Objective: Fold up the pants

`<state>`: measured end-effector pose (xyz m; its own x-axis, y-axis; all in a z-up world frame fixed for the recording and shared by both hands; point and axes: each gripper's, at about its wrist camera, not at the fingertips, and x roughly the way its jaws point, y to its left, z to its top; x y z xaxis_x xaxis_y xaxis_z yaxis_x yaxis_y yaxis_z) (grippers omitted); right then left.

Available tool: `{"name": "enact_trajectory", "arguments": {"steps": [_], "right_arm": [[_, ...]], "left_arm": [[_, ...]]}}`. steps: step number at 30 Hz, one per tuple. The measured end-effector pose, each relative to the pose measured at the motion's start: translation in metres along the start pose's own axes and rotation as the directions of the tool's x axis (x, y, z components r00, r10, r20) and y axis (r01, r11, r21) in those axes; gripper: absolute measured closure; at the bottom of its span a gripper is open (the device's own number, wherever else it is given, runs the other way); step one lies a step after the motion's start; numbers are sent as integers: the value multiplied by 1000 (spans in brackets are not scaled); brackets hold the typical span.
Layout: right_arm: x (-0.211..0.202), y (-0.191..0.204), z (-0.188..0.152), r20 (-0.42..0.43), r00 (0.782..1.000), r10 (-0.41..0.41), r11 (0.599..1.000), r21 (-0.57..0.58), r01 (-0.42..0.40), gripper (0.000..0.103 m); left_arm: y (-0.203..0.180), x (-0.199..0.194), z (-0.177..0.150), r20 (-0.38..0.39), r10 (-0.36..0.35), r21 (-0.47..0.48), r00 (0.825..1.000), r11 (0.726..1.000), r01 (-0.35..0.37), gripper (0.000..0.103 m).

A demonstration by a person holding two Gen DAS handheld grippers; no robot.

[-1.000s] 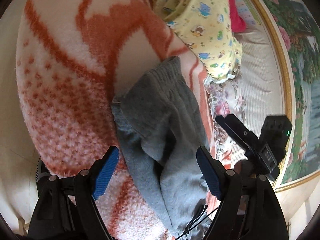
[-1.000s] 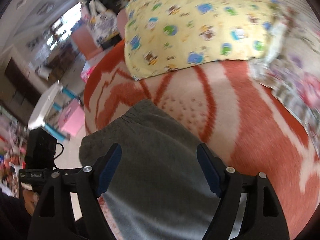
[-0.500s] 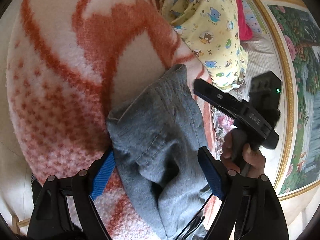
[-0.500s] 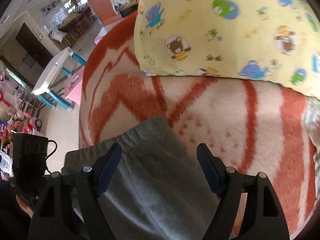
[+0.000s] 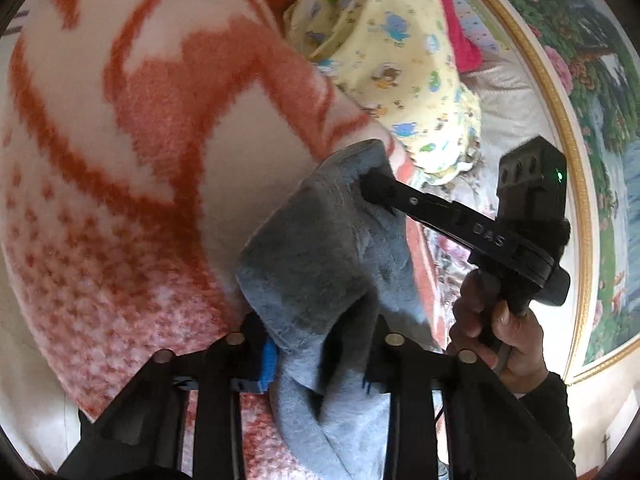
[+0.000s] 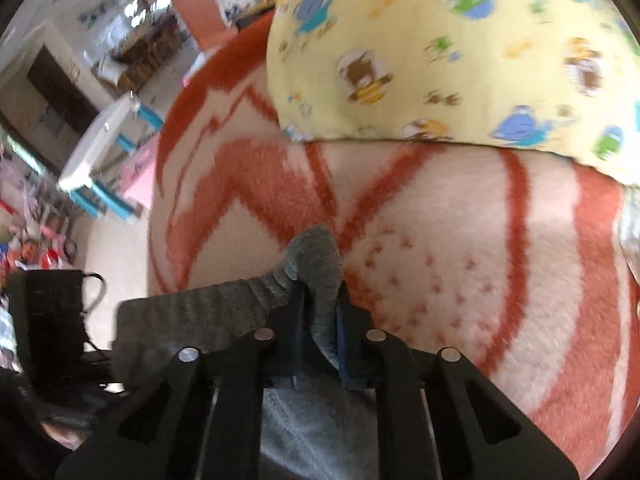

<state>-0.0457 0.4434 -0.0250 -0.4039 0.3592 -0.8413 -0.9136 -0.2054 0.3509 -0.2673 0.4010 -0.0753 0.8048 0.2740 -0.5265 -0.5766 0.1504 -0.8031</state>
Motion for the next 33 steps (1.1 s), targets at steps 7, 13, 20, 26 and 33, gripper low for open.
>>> {"name": "enact_trajectory", "arguments": {"steps": [7,13,20,26,33], "right_arm": [[-73,0,-35,169,986,9,997,76,-23,93],[-138,-14,-87,293,955,-38,982,188,-19,94],[-194,-22,-151,389,914,-114,951,308,-12,94],[-226,-26,-200,435,886,-162,918,395,-26,94],[-252,-31,-263,454,861,-229,874,485,-24,94]], "left_arm": [[-49,-19,-11,21,-88,116,996,990,85,76],[-89,-21,-35,-51,-169,187,984,967,175,77],[-132,-19,-76,-136,-200,290,970,929,232,77],[-157,-14,-116,-221,-207,330,953,904,273,77],[-188,1,-173,-322,-185,394,928,866,310,77]]}}
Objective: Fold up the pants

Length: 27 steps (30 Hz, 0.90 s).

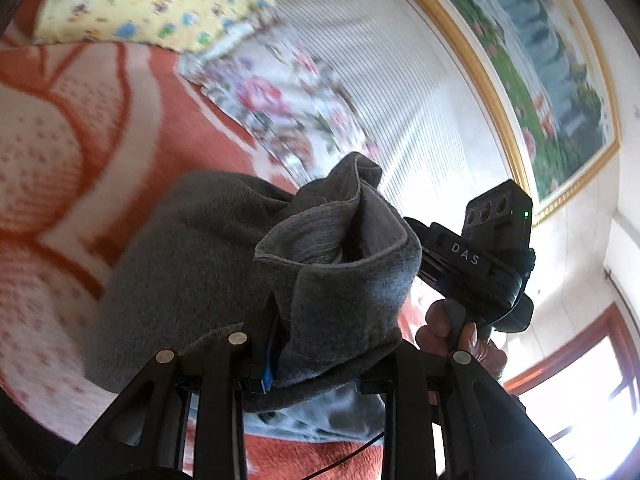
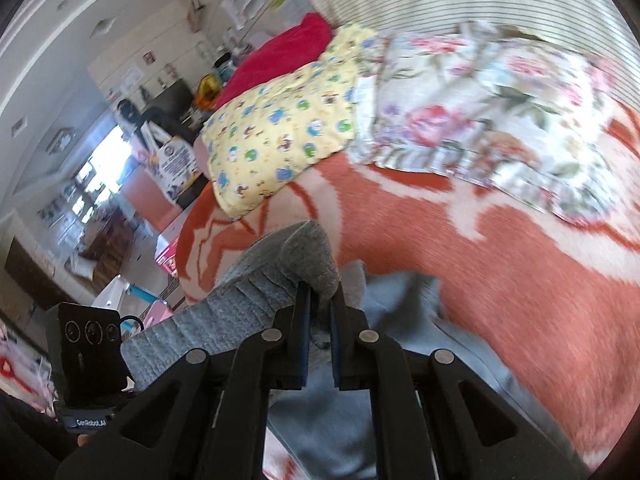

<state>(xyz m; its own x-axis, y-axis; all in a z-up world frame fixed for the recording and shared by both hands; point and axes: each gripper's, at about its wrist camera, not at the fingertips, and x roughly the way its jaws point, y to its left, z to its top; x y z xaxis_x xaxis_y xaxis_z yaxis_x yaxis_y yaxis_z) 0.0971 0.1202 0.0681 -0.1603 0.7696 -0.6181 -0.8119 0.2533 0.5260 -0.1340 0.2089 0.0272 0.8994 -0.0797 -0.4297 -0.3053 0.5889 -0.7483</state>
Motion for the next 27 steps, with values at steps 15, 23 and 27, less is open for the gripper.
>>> {"name": "enact_trajectory", "arguments": {"steps": [15,23,27], "right_arm": [[-116,-84,-76,121,986,-112,978,188,88,94],[-154,-110,-106,180,973,-142,962,257,93,94],[-168,-122,-117,201,968,-152,955,283,91,94]], "left_arm": [[-84,77,-71,-215,-29,167,976,984,66,77],[-114,102,-94,-268,-17,233,963,969,82,77],[-127,115,-109,-299,-2,278,954,956,89,77]]}}
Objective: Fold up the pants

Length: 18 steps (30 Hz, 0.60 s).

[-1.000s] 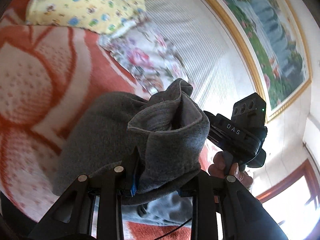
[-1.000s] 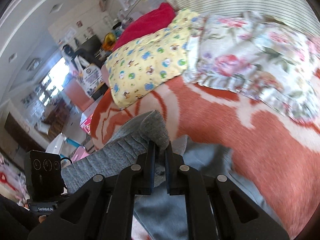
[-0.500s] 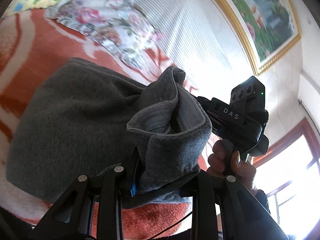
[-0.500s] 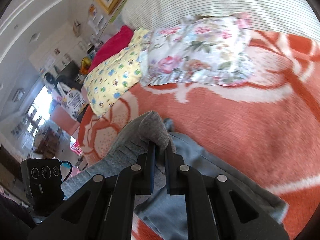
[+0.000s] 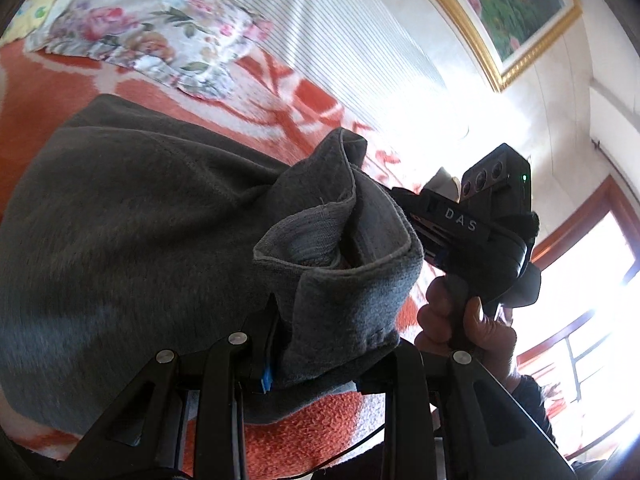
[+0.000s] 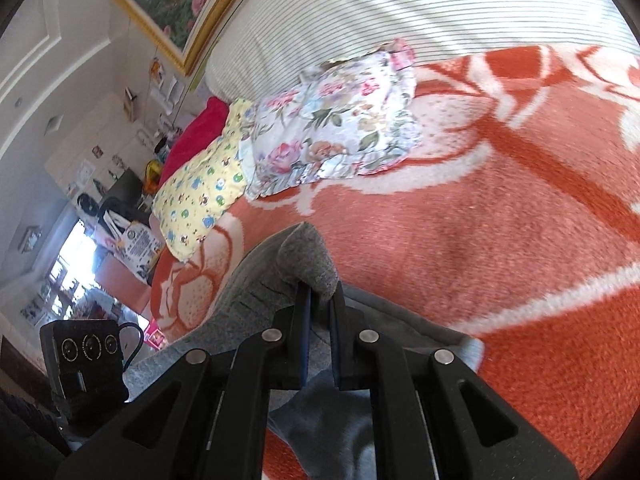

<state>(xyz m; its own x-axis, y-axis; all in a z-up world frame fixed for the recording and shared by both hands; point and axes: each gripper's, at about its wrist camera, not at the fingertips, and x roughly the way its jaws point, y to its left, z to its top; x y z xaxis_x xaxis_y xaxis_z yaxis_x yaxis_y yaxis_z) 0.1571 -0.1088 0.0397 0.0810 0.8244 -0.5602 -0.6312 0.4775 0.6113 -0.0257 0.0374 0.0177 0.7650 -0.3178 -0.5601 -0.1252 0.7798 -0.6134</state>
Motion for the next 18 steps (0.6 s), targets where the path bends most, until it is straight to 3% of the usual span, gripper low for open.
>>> {"name": "enact_trajectory", "arguments": {"steps": [10,18], "right_arm": [[-26,-39,-16,36,999,-22,997,73,20,94],[-22,-61,-24,43,999,-16,993,115,11,94]], "left_arm": [[-21,38,-8,-81,10,56,997,998,-5,76],[-19,52,-4,-97,36,69,995,997,-29,76]]}}
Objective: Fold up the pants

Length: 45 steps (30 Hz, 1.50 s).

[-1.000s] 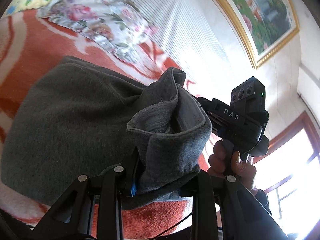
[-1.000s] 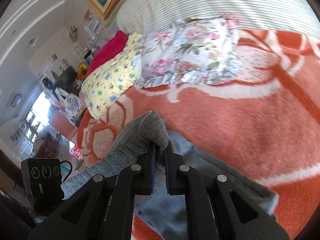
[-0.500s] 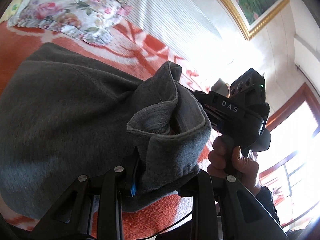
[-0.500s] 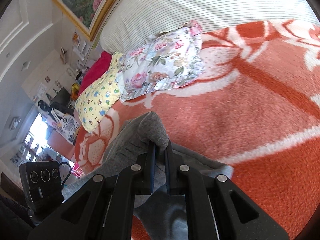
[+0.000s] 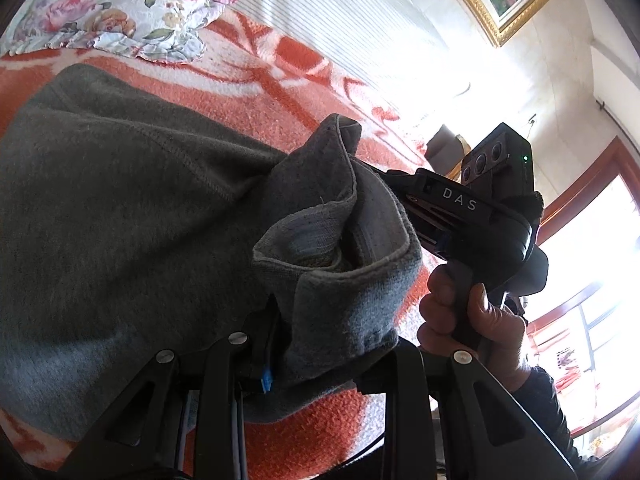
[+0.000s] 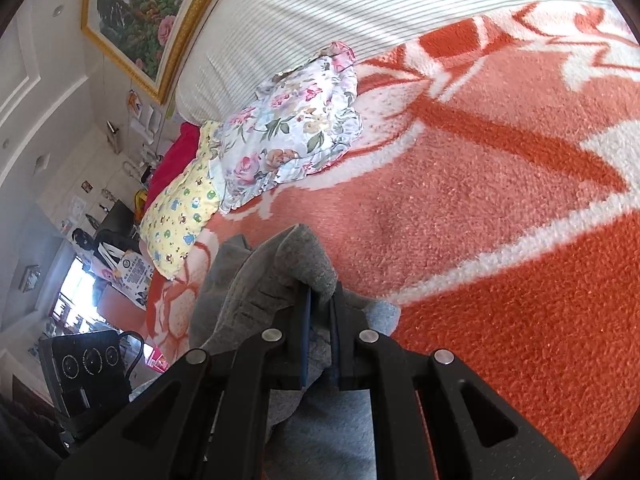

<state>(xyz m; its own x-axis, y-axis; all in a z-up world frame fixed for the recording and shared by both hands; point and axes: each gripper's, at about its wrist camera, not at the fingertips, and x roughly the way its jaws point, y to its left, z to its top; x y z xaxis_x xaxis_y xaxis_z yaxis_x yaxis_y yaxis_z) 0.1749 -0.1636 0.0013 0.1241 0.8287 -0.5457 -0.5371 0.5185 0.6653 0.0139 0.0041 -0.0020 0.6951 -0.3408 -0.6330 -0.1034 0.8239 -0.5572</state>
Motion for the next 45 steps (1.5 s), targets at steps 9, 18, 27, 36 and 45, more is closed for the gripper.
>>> {"name": "enact_trajectory", "arguments": {"steps": [9,18,27,36,45], "right_arm": [[9,6,18,37,998,44,999,-24,-43,94],[7,-8,6,14,1000,-6,1000,-12,6,90],[-35,-20,-20,38,991,-129,991,24,128,83],[-72,-15,-26,93,980,-177,984,42,174,82],[-72,15,-19,102,985,-136,991,1,136,82]], "left_arm": [[3,-18,16,87,38,15,995,999,-40,76],[-7,0,5,14,29,32,999,999,-29,52],[-28,-10,-14,1,-22,91,1000,996,22,37],[-30,-33,-28,-1,-78,126,997,989,78,37],[-30,-27,-11,25,-10,178,1000,984,6,37]]}}
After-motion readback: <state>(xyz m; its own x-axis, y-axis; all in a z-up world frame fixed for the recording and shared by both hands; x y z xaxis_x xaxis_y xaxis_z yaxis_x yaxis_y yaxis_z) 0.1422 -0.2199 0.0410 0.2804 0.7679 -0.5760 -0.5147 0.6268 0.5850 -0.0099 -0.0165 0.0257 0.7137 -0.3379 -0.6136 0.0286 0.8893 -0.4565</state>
